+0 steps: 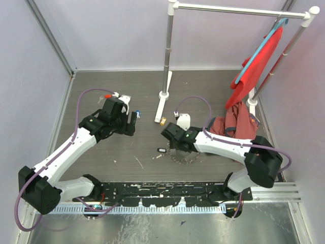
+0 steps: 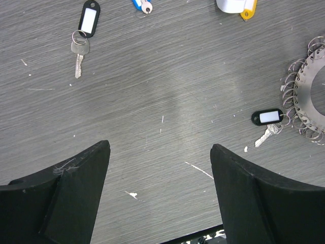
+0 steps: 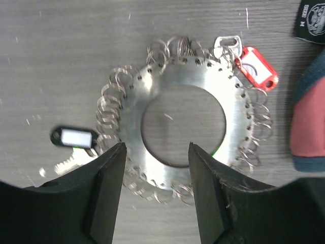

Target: Put the keys on the keyring

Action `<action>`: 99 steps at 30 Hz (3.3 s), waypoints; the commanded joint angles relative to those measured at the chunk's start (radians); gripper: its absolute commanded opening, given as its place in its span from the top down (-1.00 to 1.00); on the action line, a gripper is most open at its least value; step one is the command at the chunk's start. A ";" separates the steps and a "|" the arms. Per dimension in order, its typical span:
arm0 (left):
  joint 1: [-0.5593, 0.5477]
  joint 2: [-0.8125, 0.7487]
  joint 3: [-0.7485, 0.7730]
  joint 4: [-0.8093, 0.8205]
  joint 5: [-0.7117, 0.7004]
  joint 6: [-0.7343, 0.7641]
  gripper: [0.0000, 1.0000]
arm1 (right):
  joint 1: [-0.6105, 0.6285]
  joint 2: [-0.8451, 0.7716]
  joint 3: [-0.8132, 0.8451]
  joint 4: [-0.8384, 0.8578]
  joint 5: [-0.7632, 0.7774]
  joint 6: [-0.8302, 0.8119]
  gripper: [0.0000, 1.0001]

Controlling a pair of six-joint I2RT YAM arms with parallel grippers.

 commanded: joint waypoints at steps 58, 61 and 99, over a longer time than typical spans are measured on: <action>0.003 -0.006 0.026 0.012 0.019 0.008 -0.82 | -0.231 0.120 0.013 0.465 -0.479 -0.395 0.24; 0.004 -0.008 0.027 0.012 0.018 0.007 -0.81 | -0.231 0.020 -0.047 0.458 -0.426 -0.363 0.10; 0.003 -0.017 0.025 0.011 0.026 0.002 -0.81 | 0.053 -0.037 -0.171 0.185 -0.335 0.220 0.36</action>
